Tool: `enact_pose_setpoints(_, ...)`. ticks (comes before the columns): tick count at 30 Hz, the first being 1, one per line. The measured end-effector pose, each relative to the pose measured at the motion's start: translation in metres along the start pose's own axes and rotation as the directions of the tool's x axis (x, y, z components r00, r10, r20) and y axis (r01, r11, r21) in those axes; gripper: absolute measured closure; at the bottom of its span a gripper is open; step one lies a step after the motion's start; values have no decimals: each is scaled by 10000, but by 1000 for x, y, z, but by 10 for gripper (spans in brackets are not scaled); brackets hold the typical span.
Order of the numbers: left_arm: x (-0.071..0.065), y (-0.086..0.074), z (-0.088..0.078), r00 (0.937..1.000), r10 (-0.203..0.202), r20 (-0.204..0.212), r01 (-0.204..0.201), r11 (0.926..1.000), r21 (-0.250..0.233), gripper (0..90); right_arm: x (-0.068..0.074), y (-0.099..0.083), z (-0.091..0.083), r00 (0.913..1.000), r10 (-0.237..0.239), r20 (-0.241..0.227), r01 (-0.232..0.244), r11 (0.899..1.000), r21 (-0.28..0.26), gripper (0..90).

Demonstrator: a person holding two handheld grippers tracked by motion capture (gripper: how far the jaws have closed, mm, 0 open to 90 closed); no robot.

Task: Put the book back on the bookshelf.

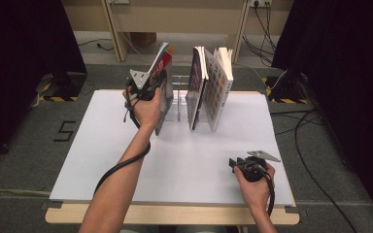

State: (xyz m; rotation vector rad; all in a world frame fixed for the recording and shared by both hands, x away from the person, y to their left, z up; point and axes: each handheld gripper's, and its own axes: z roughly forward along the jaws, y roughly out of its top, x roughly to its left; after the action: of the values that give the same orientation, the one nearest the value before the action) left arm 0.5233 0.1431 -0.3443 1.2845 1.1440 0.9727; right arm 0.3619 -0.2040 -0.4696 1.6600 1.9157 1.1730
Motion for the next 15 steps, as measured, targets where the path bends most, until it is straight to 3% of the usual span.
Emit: enact_pose_setpoints(15, 3, -9, -4, 9988, 23, -481, -36, 9996, -269, 862, 0, -1, 1, 9999, -125, -7, 125, 9999, 40, 626)
